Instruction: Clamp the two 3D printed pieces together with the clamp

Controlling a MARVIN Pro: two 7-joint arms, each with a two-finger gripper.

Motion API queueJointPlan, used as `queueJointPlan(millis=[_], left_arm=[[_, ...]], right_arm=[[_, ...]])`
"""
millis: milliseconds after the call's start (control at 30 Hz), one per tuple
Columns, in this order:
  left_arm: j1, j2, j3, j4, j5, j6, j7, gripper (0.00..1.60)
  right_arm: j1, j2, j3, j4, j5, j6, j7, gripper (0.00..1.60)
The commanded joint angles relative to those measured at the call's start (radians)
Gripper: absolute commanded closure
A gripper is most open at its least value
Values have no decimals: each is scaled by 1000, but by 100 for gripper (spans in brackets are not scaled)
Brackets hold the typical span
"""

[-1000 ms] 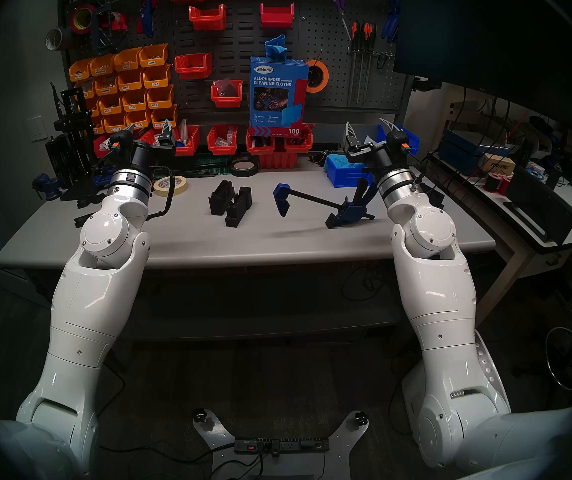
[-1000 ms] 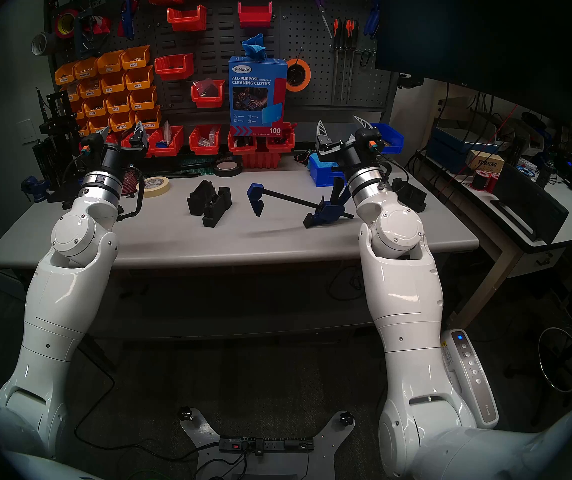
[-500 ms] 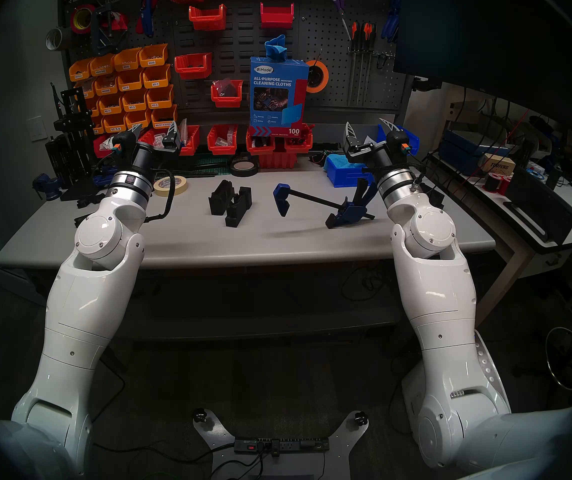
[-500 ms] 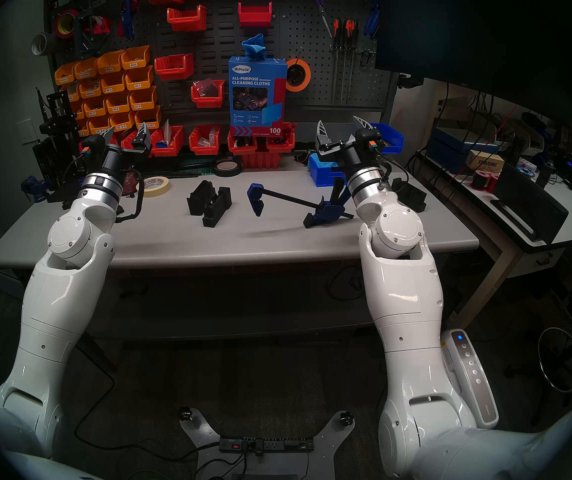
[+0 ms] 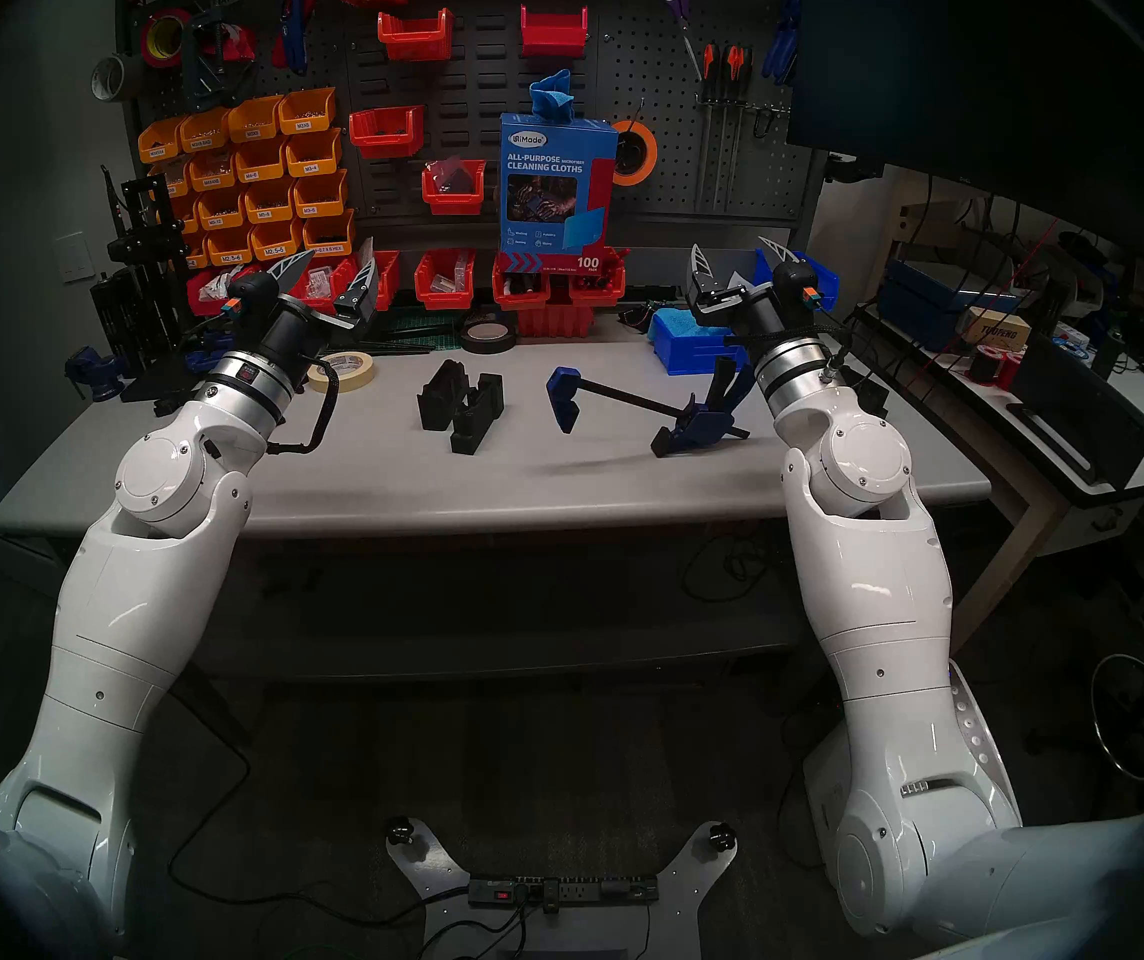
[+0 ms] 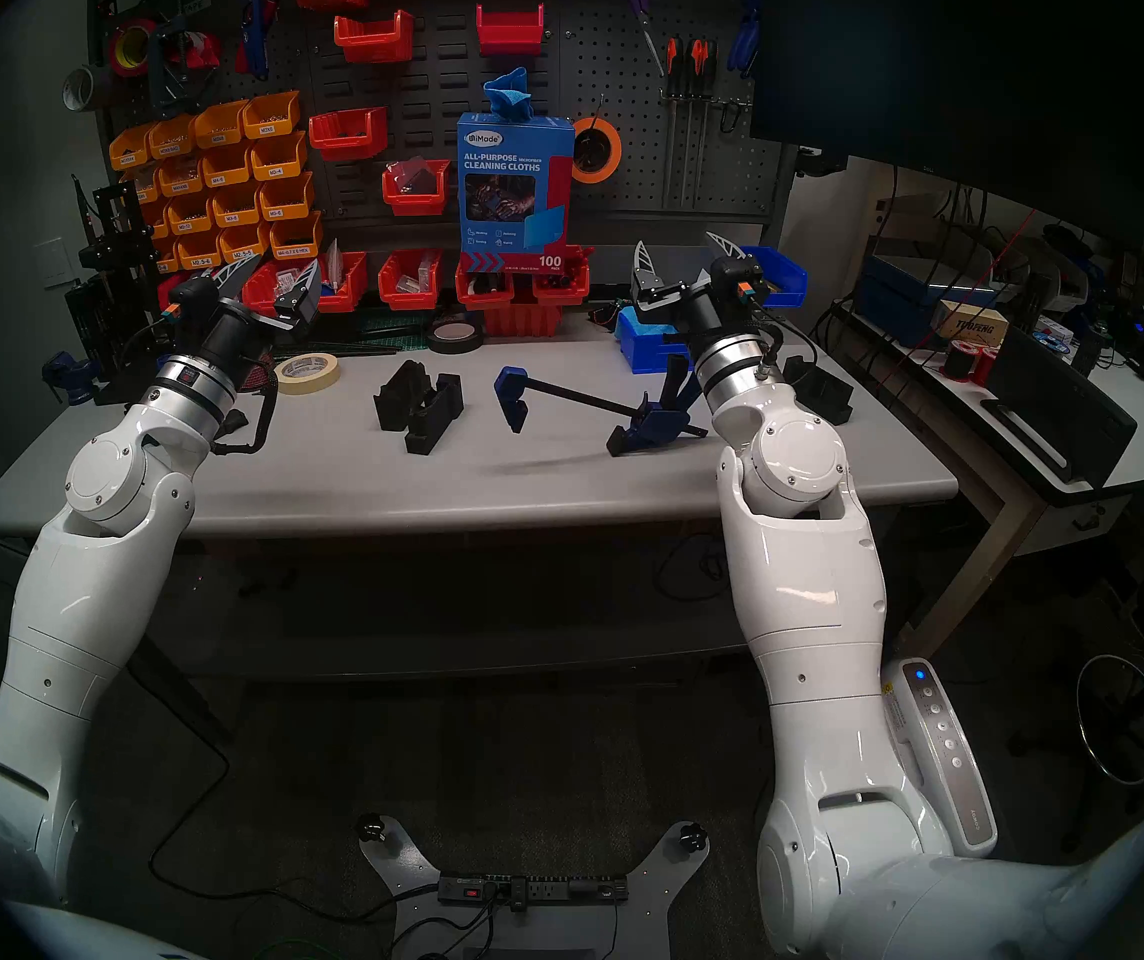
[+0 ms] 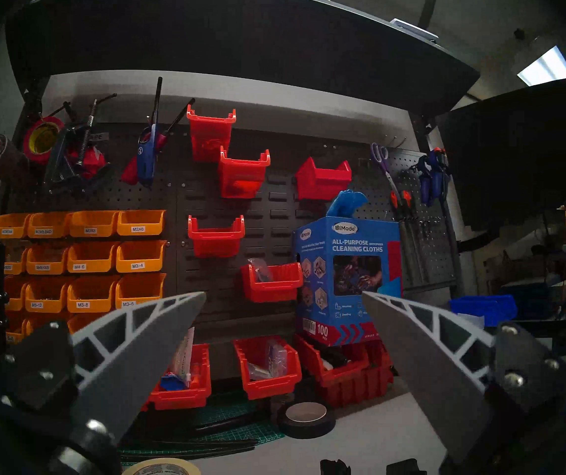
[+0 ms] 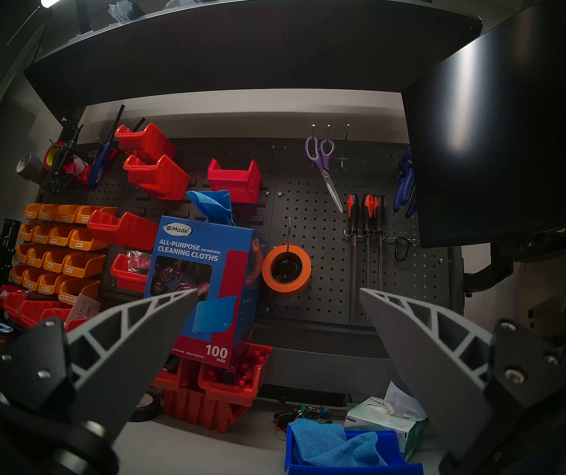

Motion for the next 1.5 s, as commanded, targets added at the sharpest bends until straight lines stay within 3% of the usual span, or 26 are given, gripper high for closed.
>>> queueJointPlan(millis=[0, 33, 67, 100, 300, 500, 533, 833, 1267, 1467], left_arm=[[-29, 47, -22, 5, -47, -46, -121, 0], [-29, 51, -18, 7, -51, -51, -129, 5], [-29, 49, -20, 11, -54, -55, -150, 97], [-29, 50, -20, 14, -62, -58, -170, 160], [-23, 63, -19, 18, -99, -62, -269, 160], [6, 118, -15, 16, -175, -32, -403, 160], [13, 135, -6, 14, -185, -29, -396, 160], [23, 164, -10, 87, -256, 11, -574, 160], [-88, 199, 47, 262, -273, 49, -835, 160], [-140, 195, 76, 322, -252, 68, -901, 160]], right_arm=[[28, 0, -1, -32, -1, -6, 1, 0], [28, 0, -1, -32, -1, -6, 1, 0], [28, 0, -1, -32, -1, -6, 1, 0], [28, 0, -1, -32, -1, -6, 1, 0], [28, 0, -1, -32, -1, -6, 1, 0], [28, 0, -1, -32, -1, -6, 1, 0], [28, 0, -1, -32, -1, -6, 1, 0], [28, 0, -1, -32, -1, -6, 0, 0], [28, 0, -1, -31, 0, -7, 1, 0], [28, 0, -1, -30, 0, -7, 1, 0]])
